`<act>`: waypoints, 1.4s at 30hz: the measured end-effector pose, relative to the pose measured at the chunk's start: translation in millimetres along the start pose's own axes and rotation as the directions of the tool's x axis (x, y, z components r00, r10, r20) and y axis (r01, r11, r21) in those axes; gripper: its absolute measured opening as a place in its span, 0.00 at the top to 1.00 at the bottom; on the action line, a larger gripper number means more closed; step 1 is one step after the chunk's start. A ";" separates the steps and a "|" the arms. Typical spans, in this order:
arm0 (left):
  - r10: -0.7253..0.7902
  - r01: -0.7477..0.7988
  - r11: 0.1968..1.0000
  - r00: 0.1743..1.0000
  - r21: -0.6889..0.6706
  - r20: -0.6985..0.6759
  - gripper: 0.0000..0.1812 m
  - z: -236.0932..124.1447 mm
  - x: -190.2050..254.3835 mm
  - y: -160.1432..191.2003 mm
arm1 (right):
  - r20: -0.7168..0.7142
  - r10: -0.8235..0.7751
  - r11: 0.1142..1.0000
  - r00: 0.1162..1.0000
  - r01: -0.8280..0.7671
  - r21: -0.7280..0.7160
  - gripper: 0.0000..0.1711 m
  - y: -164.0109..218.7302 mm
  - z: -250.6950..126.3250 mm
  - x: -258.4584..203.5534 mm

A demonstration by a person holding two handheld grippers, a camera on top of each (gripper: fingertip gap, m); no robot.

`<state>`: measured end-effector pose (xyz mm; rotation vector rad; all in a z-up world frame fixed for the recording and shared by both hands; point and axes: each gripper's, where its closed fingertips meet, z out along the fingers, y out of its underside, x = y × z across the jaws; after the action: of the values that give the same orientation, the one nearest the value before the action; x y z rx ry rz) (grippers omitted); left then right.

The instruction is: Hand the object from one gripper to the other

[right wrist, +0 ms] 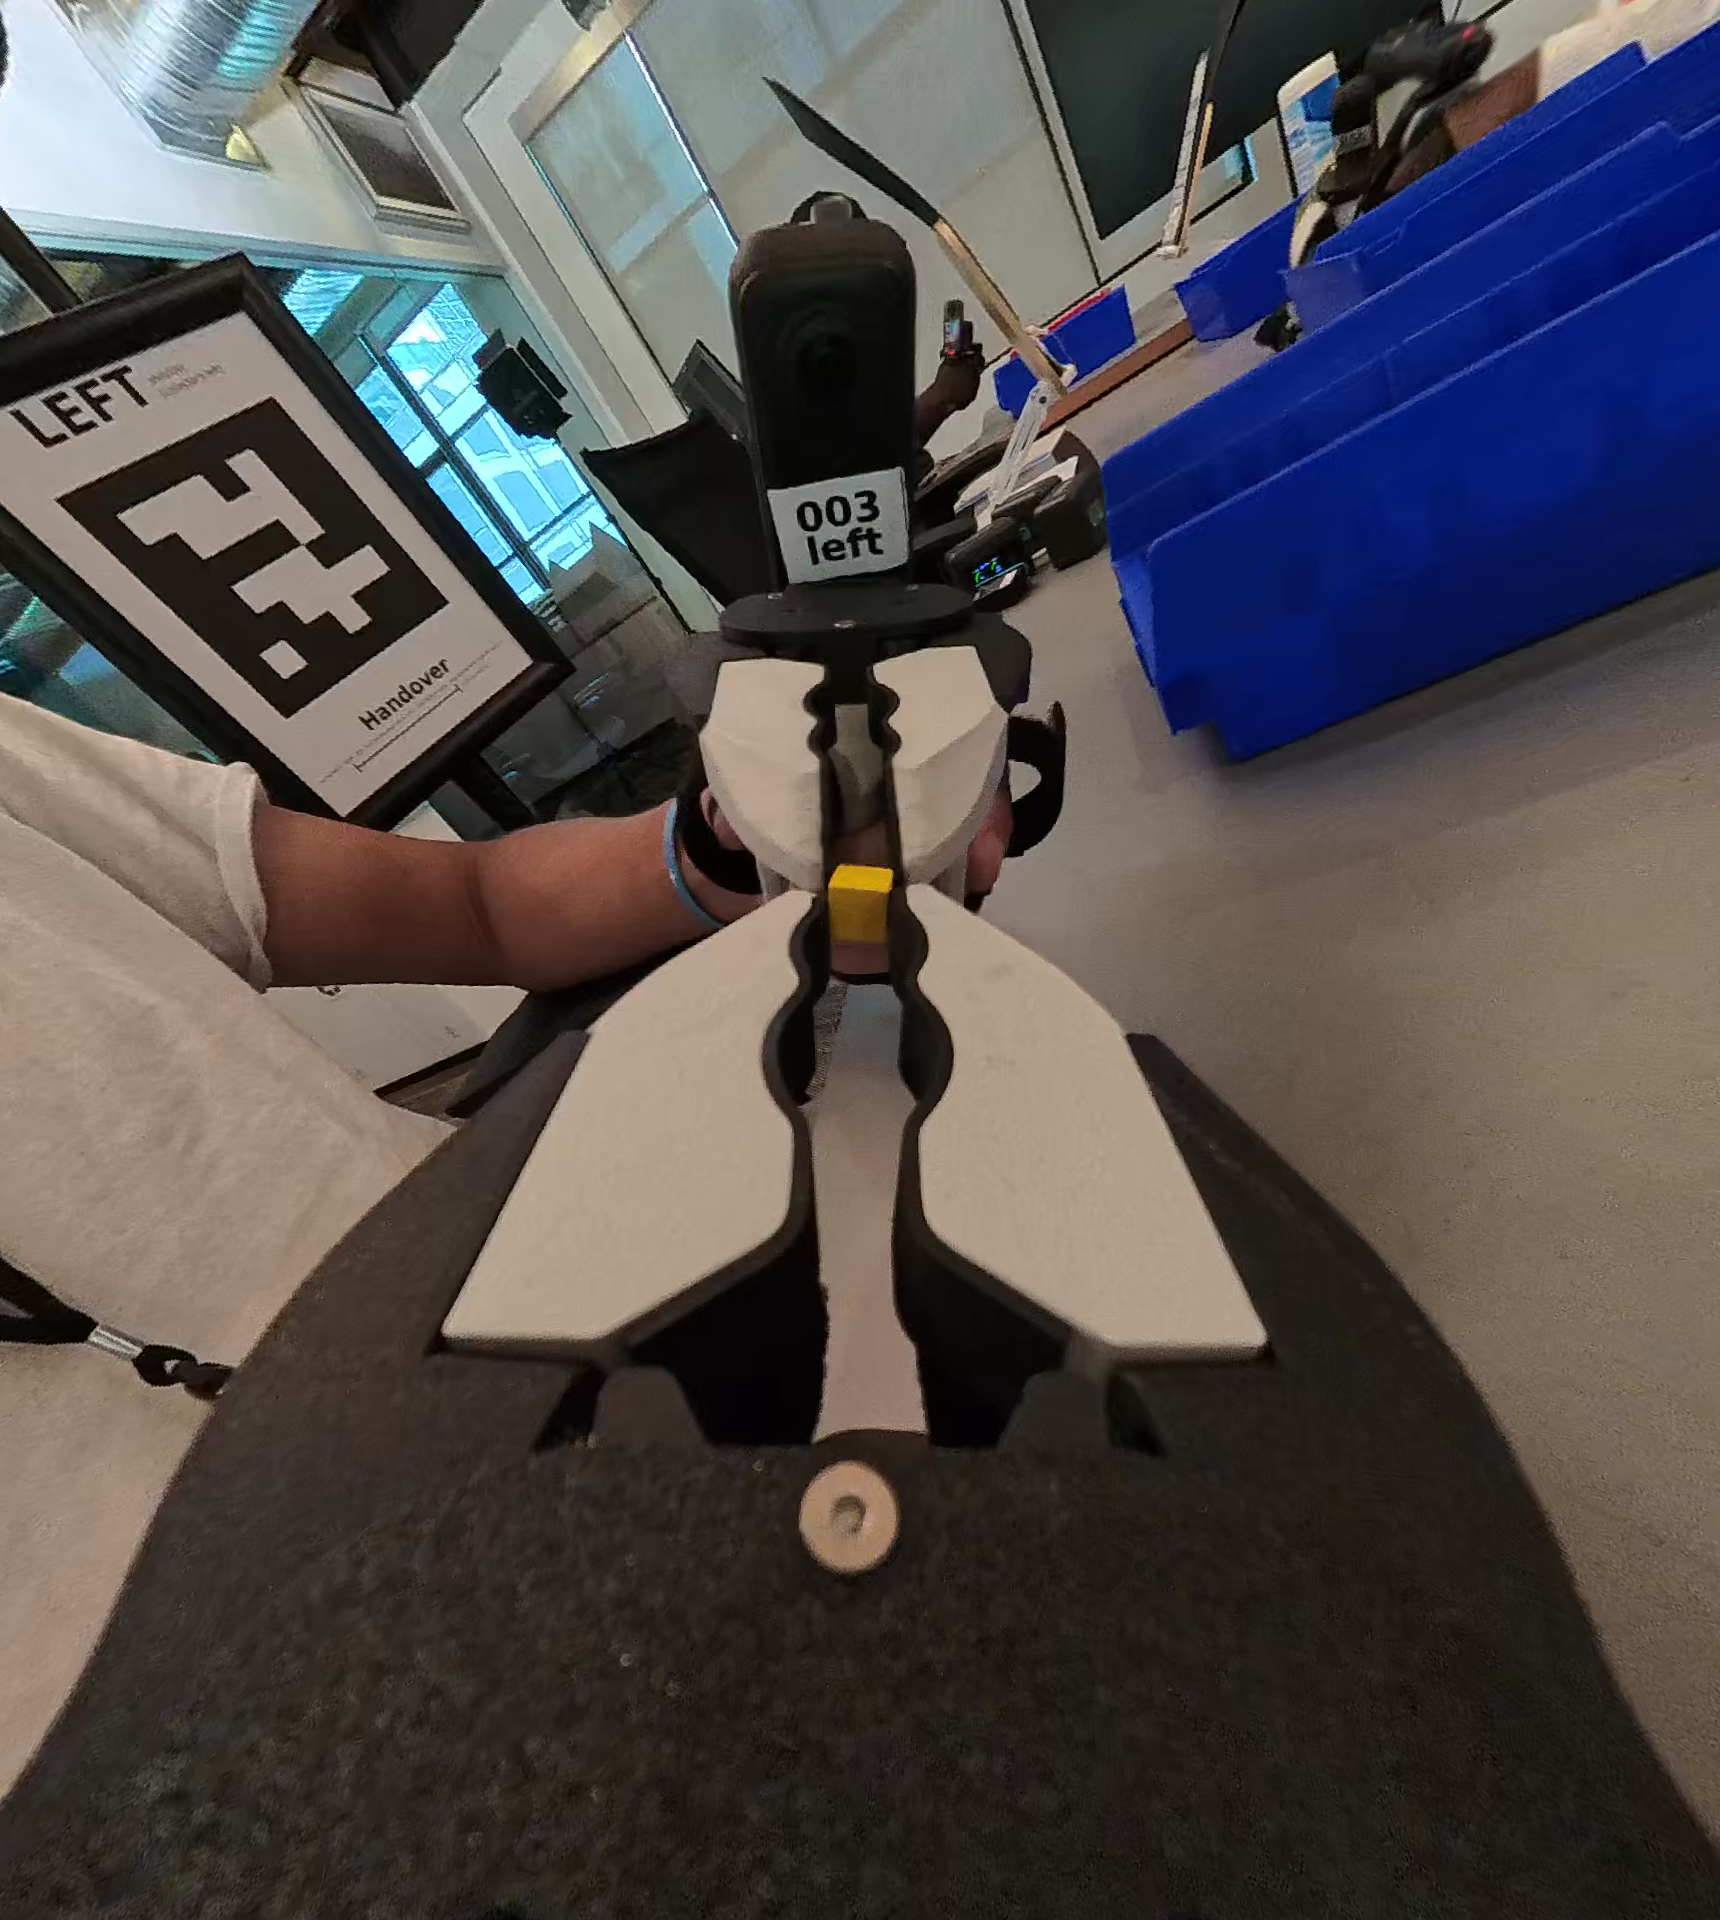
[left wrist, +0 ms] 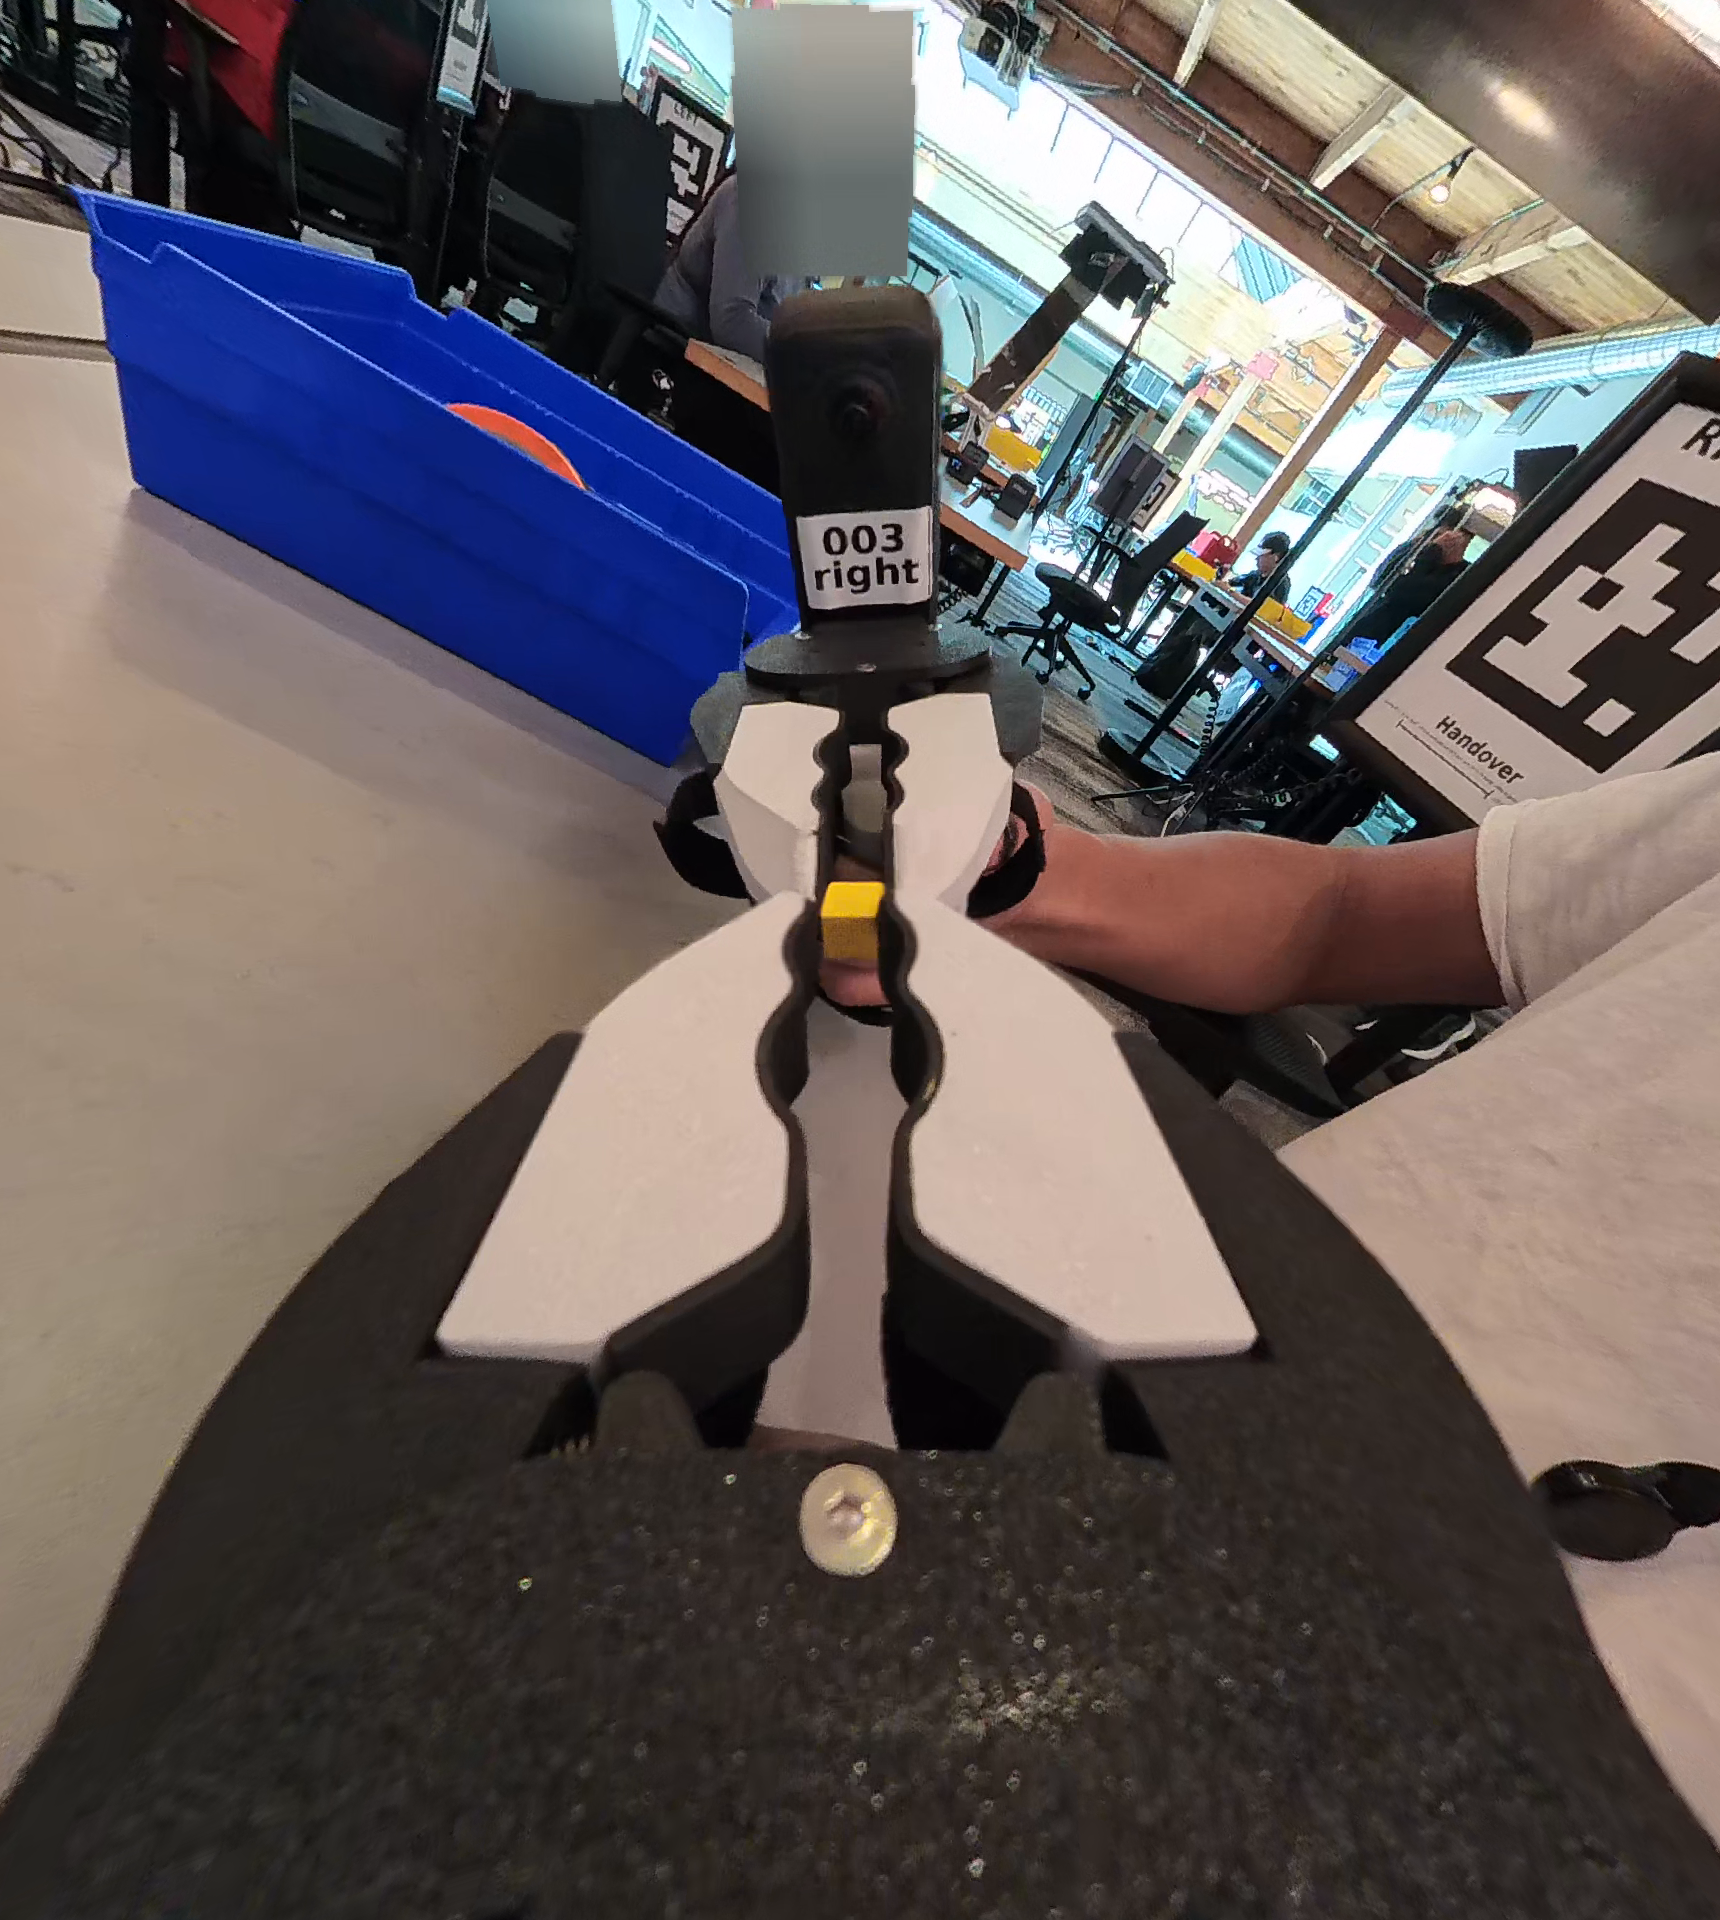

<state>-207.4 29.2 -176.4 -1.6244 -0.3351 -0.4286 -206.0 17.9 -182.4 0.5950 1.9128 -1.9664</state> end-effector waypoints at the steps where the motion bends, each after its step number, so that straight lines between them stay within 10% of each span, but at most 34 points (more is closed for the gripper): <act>1: 0.000 0.000 1.000 1.000 -0.004 -0.001 0.95 -0.1 0.1 0.5 | 0.002 0.001 1.000 1.000 -0.001 0.000 0.94 0.3 0.0 -0.1; 13: -0.094 0.079 0.984 0.991 0.158 0.090 0.95 -15.0 -20.9 -23.6 | -0.113 0.071 0.993 0.991 -0.060 0.103 0.86 -7.8 -6.5 23.9; 21: -0.369 0.308 0.815 0.929 0.491 0.031 0.95 -34.6 -44.1 -44.8 | -0.123 0.321 0.805 0.939 -0.202 0.558 0.81 -36.6 -6.7 34.3; 42: -0.342 0.289 0.831 0.939 0.475 0.026 0.95 -3.9 -27.9 -37.7 | -0.084 0.284 0.772 0.955 -0.176 0.611 0.94 -41.8 -2.0 25.7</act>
<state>-249.7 30.0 -155.8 -1.1198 -0.7419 -0.4670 -249.3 22.9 -159.7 1.1418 1.1747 -2.4010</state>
